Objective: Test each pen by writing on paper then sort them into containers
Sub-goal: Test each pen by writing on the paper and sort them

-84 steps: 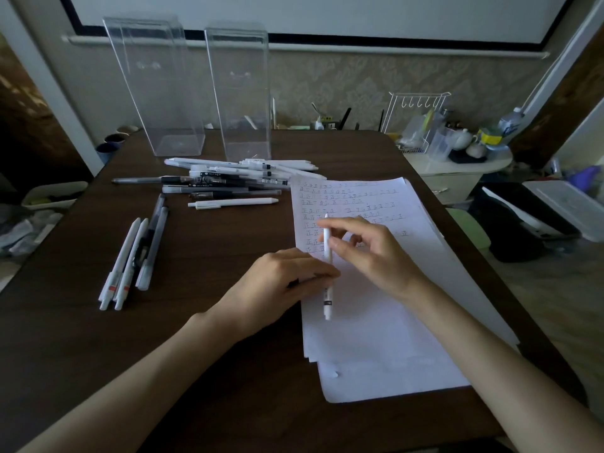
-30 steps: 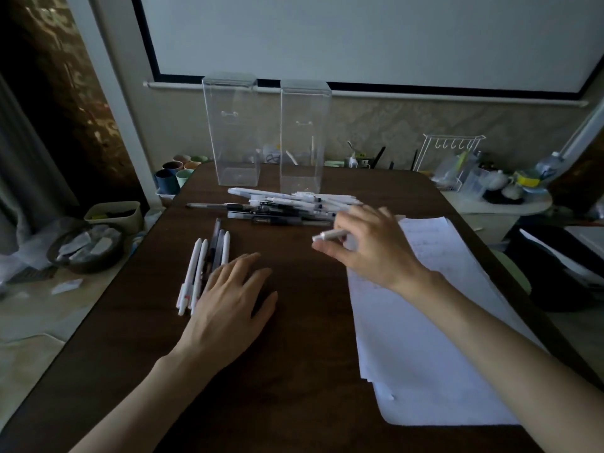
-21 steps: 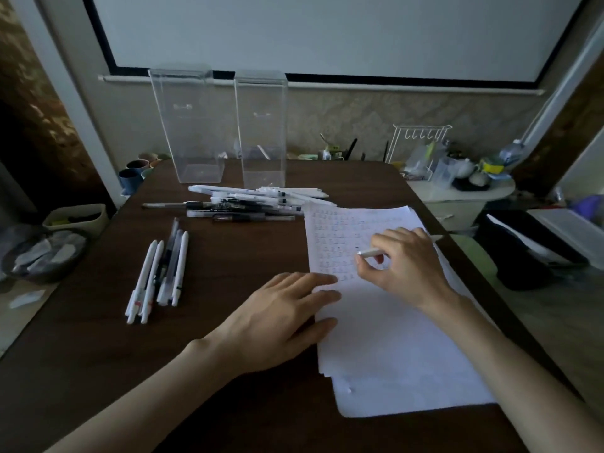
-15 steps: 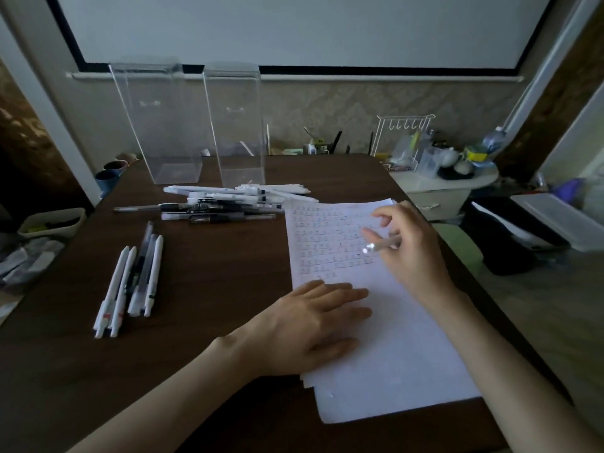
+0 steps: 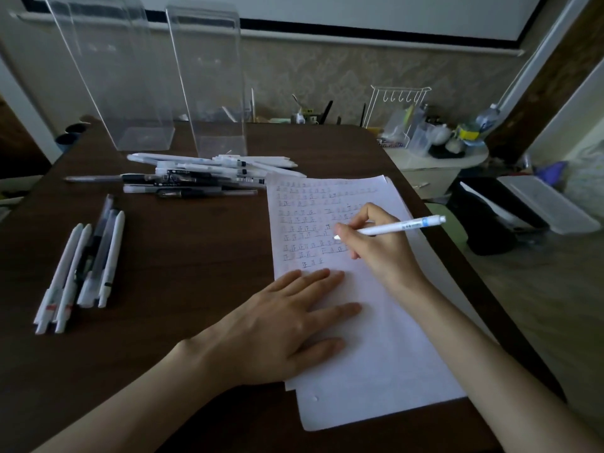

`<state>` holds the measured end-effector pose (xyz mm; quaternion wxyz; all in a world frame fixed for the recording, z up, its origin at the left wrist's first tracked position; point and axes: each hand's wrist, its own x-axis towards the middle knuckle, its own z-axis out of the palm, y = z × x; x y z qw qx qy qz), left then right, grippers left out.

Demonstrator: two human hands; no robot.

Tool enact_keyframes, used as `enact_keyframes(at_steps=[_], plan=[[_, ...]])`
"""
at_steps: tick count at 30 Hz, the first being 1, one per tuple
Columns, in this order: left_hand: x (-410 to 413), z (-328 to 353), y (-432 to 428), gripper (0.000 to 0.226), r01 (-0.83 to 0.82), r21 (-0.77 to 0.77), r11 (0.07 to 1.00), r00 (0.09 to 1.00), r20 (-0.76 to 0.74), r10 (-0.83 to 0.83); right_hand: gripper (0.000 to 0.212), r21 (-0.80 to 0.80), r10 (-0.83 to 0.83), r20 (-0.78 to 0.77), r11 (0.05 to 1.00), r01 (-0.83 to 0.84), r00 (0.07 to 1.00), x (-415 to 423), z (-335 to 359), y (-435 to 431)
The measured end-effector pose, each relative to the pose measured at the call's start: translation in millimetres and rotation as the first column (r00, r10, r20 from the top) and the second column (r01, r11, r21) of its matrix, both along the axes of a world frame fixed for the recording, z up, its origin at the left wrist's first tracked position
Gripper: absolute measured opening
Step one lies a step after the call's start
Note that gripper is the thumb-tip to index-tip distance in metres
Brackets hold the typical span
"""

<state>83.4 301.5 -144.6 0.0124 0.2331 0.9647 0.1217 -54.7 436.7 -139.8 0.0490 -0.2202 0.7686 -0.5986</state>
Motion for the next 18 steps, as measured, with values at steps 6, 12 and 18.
enact_keyframes(at_steps=[6,12,18], plan=[[0.8,-1.6,1.2,0.059,-0.042,0.015,0.999,0.999,-0.028,0.042,0.037,0.085,0.046,-0.05,0.996,-0.041,0.998,3.1,-1.4,-1.4],[0.3,-0.9,1.2,0.059,-0.049,0.008,0.999,0.998,-0.043,0.049,0.037,0.113,0.114,-0.092,0.988,-0.103,0.989,3.9,-2.6,-2.8],[-0.5,-1.1,0.6,0.059,-0.057,0.018,0.998,0.998,-0.027,0.058,0.036,0.113,0.065,-0.126,0.992,-0.051,0.99,4.8,-1.6,-4.5]])
